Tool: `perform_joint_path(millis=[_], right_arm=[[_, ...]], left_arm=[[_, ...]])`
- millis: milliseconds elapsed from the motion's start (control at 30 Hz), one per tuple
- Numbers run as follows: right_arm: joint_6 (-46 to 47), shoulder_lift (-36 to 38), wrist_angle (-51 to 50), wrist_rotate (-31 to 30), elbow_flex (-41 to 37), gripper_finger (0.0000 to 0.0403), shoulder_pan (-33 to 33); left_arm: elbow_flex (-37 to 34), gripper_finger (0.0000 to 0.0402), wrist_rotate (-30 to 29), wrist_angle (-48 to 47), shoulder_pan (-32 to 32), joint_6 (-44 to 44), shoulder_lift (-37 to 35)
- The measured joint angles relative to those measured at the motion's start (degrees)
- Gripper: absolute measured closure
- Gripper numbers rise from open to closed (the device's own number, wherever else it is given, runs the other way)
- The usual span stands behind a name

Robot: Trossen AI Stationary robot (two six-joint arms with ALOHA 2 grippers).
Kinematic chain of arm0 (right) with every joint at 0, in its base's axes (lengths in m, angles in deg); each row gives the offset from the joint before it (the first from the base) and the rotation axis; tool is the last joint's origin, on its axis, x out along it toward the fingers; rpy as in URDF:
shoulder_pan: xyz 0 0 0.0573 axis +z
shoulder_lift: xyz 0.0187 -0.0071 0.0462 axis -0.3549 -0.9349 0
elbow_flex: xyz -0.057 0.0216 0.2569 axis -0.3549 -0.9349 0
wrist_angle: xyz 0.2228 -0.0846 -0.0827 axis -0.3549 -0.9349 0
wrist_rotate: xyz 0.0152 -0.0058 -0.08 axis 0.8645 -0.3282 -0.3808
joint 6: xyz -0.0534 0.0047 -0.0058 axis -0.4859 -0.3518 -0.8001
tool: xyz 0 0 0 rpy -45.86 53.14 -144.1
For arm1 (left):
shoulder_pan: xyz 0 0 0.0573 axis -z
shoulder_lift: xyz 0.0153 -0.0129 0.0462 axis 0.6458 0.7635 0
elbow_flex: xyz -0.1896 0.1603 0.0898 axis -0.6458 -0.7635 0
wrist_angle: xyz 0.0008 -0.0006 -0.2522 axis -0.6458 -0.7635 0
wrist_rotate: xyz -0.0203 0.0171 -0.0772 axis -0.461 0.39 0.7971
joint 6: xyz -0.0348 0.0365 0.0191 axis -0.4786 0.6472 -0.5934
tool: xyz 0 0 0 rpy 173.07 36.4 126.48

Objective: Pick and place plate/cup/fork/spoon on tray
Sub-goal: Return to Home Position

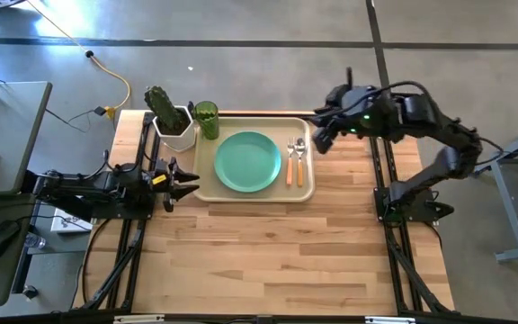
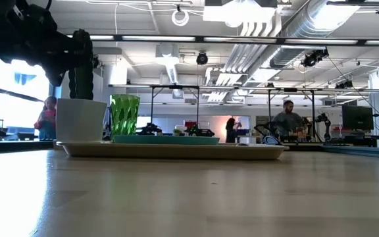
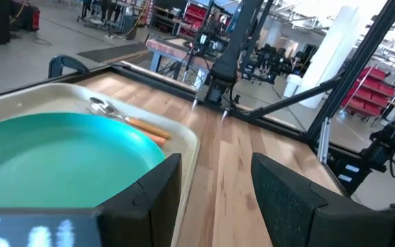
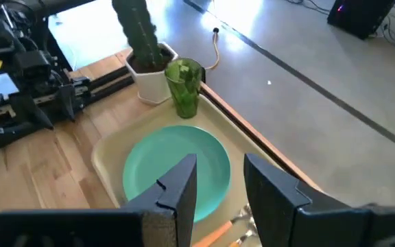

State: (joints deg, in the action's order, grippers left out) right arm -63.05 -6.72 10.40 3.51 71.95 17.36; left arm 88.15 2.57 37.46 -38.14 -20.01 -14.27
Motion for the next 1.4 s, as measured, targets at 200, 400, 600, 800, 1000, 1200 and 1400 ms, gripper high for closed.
perform_joint_path(millis=[200, 400, 600, 800, 1000, 1200, 1400], right_arm=[[-0.8, 13.9, 15.5, 5.1, -20.2, 0.029, -1.5], [-1.4, 26.2, 27.1, 9.5, -37.2, 0.029, -2.8], [-2.0, 36.0, 32.3, 11.6, -51.2, 0.029, -2.7], [-2.0, 44.3, 40.4, 15.1, -64.6, 0.029, -2.7], [-0.9, 51.5, 50.1, 19.6, -78.3, 0.029, -2.7], [-0.3, 58.4, 59.5, 21.1, -90.1, 0.029, -2.7], [1.9, 63.8, 64.6, 21.2, -98.3, 0.029, -2.7]], left_arm=[[0.0, 0.0236, 0.0, 0.0, 0.0, -0.4, 0.0], [0.0, 0.0236, -1.3, 0.0, 0.0, -1.4, 0.0], [0.0, 0.0236, -5.1, 0.0, 0.0, -3.5, 0.0], [0.0, 0.0236, -6.2, -0.3, 0.0, -3.5, 0.0], [0.0, 0.0236, -6.2, -2.6, 0.0, -2.9, 0.0], [0.0, 0.0236, -6.2, -7.3, 0.0, -2.5, 0.0], [0.0, 0.0236, -6.1, -7.7, 0.0, -3.4, 0.0]])
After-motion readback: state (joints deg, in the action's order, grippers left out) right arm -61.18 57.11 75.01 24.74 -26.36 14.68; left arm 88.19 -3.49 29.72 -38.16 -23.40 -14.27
